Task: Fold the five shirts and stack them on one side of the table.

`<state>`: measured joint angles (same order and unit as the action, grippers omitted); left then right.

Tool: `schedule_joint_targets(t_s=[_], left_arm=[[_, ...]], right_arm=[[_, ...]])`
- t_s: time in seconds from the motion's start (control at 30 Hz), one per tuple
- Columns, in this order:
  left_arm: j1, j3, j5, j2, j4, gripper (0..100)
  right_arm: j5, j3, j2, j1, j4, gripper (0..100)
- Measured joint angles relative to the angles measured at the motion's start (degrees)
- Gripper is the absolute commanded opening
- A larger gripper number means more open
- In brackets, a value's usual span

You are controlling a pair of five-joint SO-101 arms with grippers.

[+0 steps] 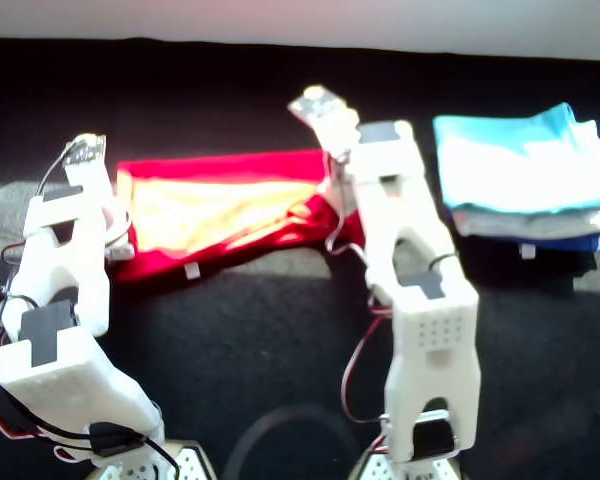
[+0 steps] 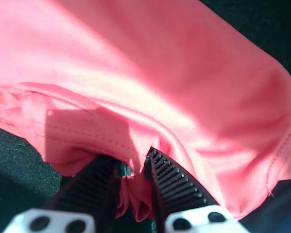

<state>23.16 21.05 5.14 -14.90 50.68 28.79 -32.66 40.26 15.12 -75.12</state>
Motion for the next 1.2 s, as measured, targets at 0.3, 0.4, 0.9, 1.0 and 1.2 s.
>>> schedule_joint_targets(t_s=[0.3,0.4,0.9,1.0,1.2], left_arm=[[0.0,0.0,0.0,0.0,0.0,1],[0.0,0.0,0.0,0.0,0.0,1],[0.0,0.0,0.0,0.0,0.0,1],[0.0,0.0,0.0,0.0,0.0,1],[0.0,0.0,0.0,0.0,0.0,1]], right_arm=[[-21.4,-25.2,14.1,-3.8,-1.5,18.4],[-25.8,-31.8,15.4,-4.4,-3.6,18.4],[-19.1,-53.4,15.4,-3.2,-25.3,0.5],[-18.2,-50.5,15.4,-0.9,-25.4,0.5],[-17.1,-34.5,9.4,3.5,-25.5,0.5]])
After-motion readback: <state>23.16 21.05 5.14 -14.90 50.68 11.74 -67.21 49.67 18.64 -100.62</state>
